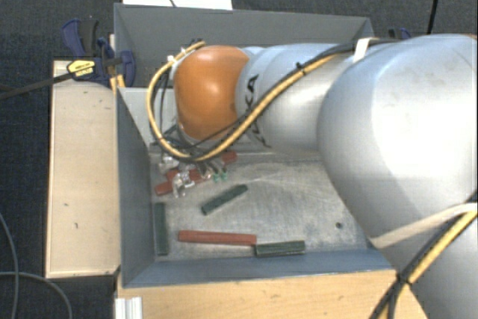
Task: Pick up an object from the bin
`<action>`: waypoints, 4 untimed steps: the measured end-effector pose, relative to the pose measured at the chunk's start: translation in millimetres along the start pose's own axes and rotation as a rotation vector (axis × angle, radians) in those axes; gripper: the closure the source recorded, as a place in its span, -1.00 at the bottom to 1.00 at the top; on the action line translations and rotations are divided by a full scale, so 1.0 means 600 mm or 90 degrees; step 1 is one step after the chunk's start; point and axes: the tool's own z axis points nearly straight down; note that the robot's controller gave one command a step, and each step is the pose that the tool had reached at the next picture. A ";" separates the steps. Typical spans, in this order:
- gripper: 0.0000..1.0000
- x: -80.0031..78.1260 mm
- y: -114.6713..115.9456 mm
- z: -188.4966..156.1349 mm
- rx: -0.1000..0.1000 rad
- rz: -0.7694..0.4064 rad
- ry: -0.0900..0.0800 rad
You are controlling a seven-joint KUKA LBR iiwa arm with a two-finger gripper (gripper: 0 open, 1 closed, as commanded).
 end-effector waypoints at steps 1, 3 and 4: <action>1.00 0.004 0.000 -0.029 0.001 0.000 0.005; 1.00 -0.002 0.000 -0.095 0.000 0.002 -0.004; 1.00 0.000 0.000 -0.115 0.001 0.002 -0.001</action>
Offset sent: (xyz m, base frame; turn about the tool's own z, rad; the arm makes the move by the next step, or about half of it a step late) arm 0.0000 -0.0002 0.0308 0.0000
